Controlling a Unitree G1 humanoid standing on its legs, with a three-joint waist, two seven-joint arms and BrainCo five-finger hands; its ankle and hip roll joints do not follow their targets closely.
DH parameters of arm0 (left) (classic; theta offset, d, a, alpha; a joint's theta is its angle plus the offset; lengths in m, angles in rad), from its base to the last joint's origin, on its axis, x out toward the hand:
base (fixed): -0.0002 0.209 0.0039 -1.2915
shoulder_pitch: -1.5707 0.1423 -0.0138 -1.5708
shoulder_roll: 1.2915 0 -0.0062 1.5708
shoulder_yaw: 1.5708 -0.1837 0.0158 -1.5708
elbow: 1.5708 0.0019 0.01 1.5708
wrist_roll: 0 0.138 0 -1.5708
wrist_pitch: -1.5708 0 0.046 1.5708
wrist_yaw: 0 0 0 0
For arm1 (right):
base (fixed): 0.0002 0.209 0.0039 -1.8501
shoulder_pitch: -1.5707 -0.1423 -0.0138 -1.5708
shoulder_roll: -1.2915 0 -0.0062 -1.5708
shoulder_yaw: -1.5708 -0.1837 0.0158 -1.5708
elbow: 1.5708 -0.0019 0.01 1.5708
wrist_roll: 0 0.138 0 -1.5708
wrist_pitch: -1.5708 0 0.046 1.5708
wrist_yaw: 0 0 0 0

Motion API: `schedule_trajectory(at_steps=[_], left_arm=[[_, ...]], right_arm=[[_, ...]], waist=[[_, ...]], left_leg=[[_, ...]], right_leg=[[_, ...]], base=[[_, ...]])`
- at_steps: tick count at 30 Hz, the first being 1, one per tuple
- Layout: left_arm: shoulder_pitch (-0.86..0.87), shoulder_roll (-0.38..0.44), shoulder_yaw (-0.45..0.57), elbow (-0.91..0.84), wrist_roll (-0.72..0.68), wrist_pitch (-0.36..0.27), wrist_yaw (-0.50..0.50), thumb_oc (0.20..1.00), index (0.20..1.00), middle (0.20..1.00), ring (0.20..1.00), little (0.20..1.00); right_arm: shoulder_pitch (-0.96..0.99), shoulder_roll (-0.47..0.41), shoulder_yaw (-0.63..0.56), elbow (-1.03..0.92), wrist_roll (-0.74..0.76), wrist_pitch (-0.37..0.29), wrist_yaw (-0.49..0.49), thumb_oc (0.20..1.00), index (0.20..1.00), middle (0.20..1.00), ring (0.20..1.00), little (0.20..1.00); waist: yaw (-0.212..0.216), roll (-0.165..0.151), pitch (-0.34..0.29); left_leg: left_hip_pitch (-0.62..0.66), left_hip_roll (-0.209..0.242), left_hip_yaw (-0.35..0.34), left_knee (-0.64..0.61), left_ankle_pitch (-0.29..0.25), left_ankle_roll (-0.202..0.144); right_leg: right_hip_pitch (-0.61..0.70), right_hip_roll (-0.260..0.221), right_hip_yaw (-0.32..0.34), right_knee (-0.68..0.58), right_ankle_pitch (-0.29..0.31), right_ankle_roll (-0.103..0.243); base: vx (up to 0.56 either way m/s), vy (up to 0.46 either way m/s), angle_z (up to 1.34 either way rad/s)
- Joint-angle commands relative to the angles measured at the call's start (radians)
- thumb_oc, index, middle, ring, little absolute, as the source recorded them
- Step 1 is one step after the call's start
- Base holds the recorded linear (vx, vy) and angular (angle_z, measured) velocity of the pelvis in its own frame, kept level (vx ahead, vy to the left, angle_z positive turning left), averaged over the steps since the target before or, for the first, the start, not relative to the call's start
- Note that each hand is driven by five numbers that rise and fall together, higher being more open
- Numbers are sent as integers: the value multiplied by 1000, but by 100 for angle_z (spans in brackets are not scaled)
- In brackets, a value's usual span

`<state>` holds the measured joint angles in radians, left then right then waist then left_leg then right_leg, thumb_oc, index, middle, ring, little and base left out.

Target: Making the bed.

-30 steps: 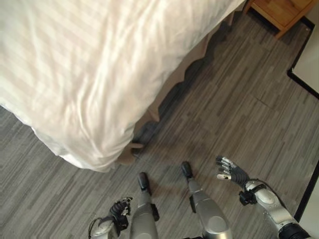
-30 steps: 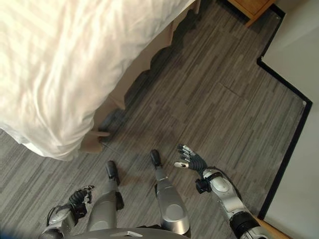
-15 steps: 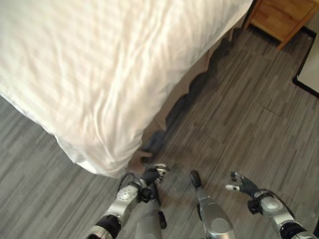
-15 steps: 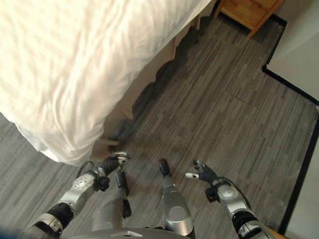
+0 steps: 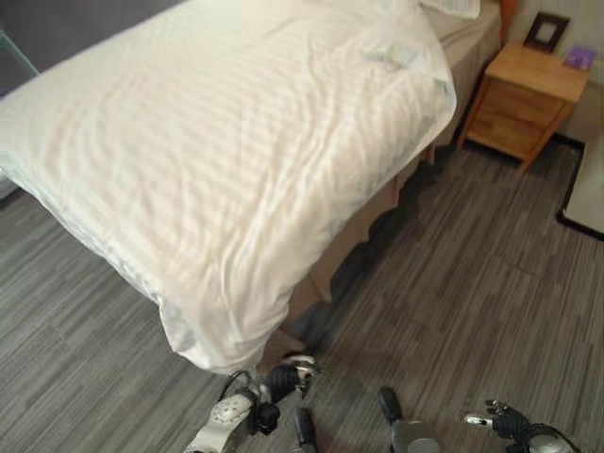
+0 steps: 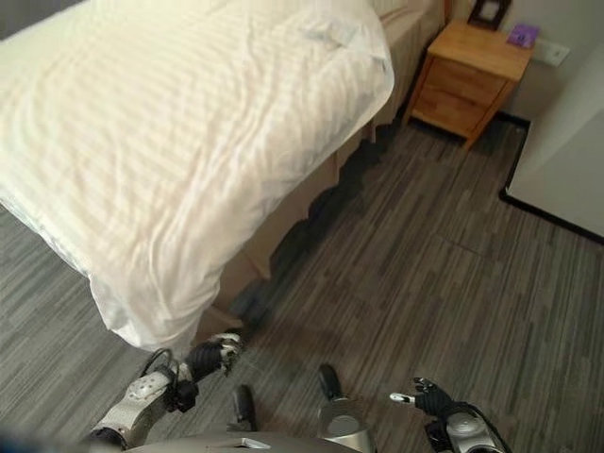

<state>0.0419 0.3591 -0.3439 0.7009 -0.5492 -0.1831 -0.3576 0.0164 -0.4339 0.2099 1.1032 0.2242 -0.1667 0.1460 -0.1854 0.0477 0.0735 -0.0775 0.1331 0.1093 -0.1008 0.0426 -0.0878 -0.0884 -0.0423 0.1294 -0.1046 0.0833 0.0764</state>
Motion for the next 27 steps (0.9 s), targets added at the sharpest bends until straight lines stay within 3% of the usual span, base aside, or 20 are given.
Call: schedule_trajectory(at_steps=[1,2,3,4,6,7,8,9,10,11,13,15,17,19,21,22,23,24,25,27], left_arm=[[-45,16,44,-67,-25,-102,86,1000,1000,1000,1000,1000],[-45,16,44,-67,-25,-102,86,1000,1000,1000,1000,1000],[-50,5,67,-64,-4,-122,127,1000,1000,1000,1000,1000],[-56,8,71,-64,7,-130,138,1000,1000,1000,1000,1000],[-63,15,67,-77,29,-138,156,1000,1000,1000,1000,1000],[-80,29,82,-104,49,-145,192,1000,1000,1000,1000,1000],[-79,29,81,-105,49,-144,192,1000,1000,1000,1000,1000],[-87,34,90,-115,55,-145,201,1000,1000,1000,1000,1000],[-67,34,149,-148,39,-152,224,1000,1000,1000,1000,1000],[-50,27,169,-157,28,-150,230,1000,1000,1000,1000,1000],[0,6,252,-189,3,-161,253,1000,1000,1000,1000,1000],[33,-5,293,-215,-1,-161,267,1000,1000,1000,1000,1000],[41,-14,299,-202,0,-163,273,1000,1000,1000,1000,1000],[41,-40,333,-194,-54,-178,287,1000,1000,1000,1000,1000],[49,-57,348,-197,-90,-180,290,1000,1000,1000,1000,1000],[49,-69,353,-189,-114,-186,293,1000,1000,1000,1000,1000],[51,-80,358,-189,-132,-191,300,1000,1000,1000,1000,1000],[57,-90,358,-197,-151,-193,305,1000,1000,1000,1000,1000],[64,-100,364,-204,-176,-198,319,1000,1000,1000,1000,1000],[77,-101,371,-212,-166,-202,311,1000,1000,1000,1000,1000]], right_arm=[[30,4,-67,-269,205,-73,-1,1000,1000,1000,1000,1000],[31,4,-67,-270,205,-72,-1,1000,1000,1000,1000,1000],[59,20,-86,-397,244,-97,11,1000,1000,1000,1000,1000],[75,26,-92,-460,256,-100,20,1000,1000,1000,1000,1000],[106,27,-111,-523,260,-100,21,1000,1000,1000,1000,1000],[166,47,-138,-619,273,-113,25,1000,1000,1000,1000,1000],[167,46,-139,-620,273,-112,25,1000,1000,1000,1000,1000],[182,54,-135,-637,272,-115,21,1000,1000,1000,1000,1000],[198,61,-139,-668,249,-124,1,1000,1000,1000,1000,1000],[200,68,-140,-673,244,-126,-5,1000,1000,1000,1000,1000],[190,84,-149,-687,257,-133,-28,1000,1000,1000,1000,1000],[185,98,-145,-689,286,-134,-34,1000,1000,1000,1000,1000],[188,99,-140,-679,306,-133,-35,1000,1000,1000,1000,1000],[173,79,-142,-690,358,-142,-44,1000,1000,1000,1000,1000],[181,68,-148,-695,361,-142,-46,1000,1000,1000,1000,1000],[181,58,-151,-688,360,-143,-47,1000,1000,1000,1000,1000],[172,46,-153,-679,355,-147,-58,1000,1000,1000,1000,1000],[155,39,-153,-662,358,-145,-73,1000,1000,1000,1000,1000],[122,39,-148,-647,392,-142,-79,1000,1000,1000,1000,1000],[122,41,-158,-649,413,-141,-49,1000,1000,1000,1000,1000]], waist=[[-40,-45,-14],[-37,-45,-18],[-76,-51,-11],[-85,-52,-10],[-97,-52,-9],[-106,-44,2],[-107,-44,3],[-99,-41,9],[-63,-33,8],[-49,-39,6],[18,-59,-11],[50,-80,-31],[48,-79,-43],[46,-86,-57],[43,-88,-53],[50,-90,-45],[74,-95,-31],[95,-106,-20],[126,-130,-9],[144,-135,-5]], left_leg=[[145,-22,112,14,-78,19],[142,-22,115,14,-76,18],[154,-39,210,14,-100,32],[148,-39,255,14,-102,32],[138,-36,288,14,-98,30],[133,-17,311,17,-73,29],[133,-16,310,17,-73,29],[125,4,333,28,-61,29],[132,26,373,49,-69,26],[134,31,391,60,-68,24],[142,51,493,72,-50,19],[152,59,544,69,-31,-4],[141,73,543,86,-13,-18],[113,176,557,157,91,-85],[111,208,554,186,115,-105],[102,216,516,207,138,-113],[73,203,414,233,169,-115],[28,159,298,263,158,-81],[-21,76,94,284,65,-37],[-34,18,-7,253,17,-10]], right_leg=[[-21,-49,97,32,0,89],[-26,-48,100,32,3,89],[-89,-49,160,29,88,135],[-123,-47,169,27,118,148],[-157,-52,169,27,157,160],[-167,-81,78,60,141,150],[-165,-81,76,61,140,150],[-146,-104,-3,119,87,127],[-77,-144,-150,211,-5,111],[-48,-158,-201,221,-24,102],[13,-199,-425,234,-38,92],[30,-197,-541,142,-16,94],[58,-169,-518,97,-33,91],[77,-100,-459,49,-64,53],[94,-73,-443,38,-80,29],[104,-57,-429,31,-92,22],[107,-47,-400,28,-97,15],[98,-50,-384,31,-84,2],[103,-64,-337,35,-84,5],[108,-62,-298,46,-90,5]], base=[[58,177,-60],[-101,259,-126],[-198,127,-157],[-268,116,-147],[-177,-43,-224],[-136,-70,-189],[-239,-110,-46],[-209,-52,-56],[-272,-82,-74],[-231,-113,-101],[-183,-176,-179],[-107,-230,-166],[2,-252,-84],[84,-472,-7],[50,-272,-32],[-16,-136,-35],[-103,-186,-27],[-74,-227,-62],[-24,-209,-113],[82,-115,-137]])
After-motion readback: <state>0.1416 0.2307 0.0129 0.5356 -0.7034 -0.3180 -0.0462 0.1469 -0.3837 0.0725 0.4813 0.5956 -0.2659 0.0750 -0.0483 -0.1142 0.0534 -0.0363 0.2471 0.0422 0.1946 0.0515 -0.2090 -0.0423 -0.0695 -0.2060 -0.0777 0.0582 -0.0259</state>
